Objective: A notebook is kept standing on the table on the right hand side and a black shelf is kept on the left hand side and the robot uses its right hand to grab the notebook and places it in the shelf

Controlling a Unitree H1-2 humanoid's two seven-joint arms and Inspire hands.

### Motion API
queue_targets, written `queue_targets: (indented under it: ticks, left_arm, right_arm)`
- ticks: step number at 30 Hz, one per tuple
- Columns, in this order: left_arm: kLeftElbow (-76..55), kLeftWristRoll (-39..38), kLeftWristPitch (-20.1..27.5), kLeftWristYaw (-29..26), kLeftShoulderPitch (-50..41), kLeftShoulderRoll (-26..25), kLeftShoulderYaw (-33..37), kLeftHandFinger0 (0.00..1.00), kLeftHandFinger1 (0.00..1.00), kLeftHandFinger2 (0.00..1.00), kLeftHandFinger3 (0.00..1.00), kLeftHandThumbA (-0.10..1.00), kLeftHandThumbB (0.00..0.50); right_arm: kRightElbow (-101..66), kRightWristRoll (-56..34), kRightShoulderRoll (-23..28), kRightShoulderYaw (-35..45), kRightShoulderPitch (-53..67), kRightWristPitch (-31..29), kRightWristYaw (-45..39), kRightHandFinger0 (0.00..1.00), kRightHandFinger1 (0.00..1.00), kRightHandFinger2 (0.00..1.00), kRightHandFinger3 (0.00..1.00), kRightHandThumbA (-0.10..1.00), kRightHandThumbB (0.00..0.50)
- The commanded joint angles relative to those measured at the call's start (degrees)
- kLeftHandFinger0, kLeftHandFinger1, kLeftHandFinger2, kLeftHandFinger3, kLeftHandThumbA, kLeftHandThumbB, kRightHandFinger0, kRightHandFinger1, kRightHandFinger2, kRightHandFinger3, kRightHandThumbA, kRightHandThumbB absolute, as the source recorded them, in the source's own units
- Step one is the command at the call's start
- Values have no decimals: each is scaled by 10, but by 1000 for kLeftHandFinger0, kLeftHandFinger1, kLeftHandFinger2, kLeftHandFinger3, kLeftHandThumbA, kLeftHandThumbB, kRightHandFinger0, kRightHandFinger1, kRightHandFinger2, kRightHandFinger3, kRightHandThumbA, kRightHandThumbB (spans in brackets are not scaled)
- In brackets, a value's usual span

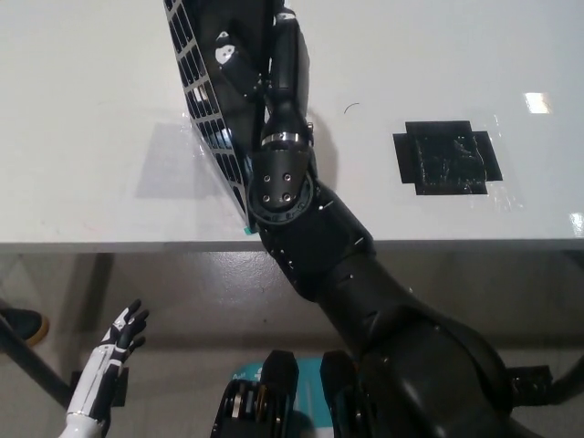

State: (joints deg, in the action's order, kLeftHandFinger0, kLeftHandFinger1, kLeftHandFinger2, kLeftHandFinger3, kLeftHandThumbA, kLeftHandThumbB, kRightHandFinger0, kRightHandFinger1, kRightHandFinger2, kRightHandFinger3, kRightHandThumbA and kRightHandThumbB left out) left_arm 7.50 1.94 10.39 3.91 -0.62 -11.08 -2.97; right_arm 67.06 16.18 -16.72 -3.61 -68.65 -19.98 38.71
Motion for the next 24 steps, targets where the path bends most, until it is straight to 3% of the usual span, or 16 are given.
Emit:
queue_targets:
  ticks: [1,13,17,20,21,24]
  left_arm:
    - [-19,6,-7,3,9,-10,1,1000,1000,1000,1000,1000,223]
    - [-18,2,3,5,4,-10,2,1000,1000,1000,1000,1000,238]
    - [-16,-5,11,12,3,-12,1,1000,1000,1000,1000,1000,188]
    - [-19,-5,6,11,4,-12,1,1000,1000,1000,1000,1000,141]
    - [-17,-5,6,10,6,-11,0,1000,1000,1000,1000,1000,132]
    - [-14,-8,7,10,5,-9,0,1000,1000,1000,1000,1000,144]
  right_arm:
    - [-35,10,-2,-26,-37,-43,-34,1000,1000,1000,1000,1000,483]
    - [-130,39,17,-57,-18,-22,-11,1000,1000,1000,1000,1000,471]
    - [-243,45,37,-54,-4,-3,-31,1000,1000,1000,1000,1000,462]
    - [-419,61,66,-46,14,59,-68,1000,1000,1000,1000,1000,445]
    - [-477,63,76,-41,18,89,-85,1000,1000,1000,1000,1000,465]
    - [-603,58,103,-36,32,128,-129,1000,1000,1000,1000,1000,449]
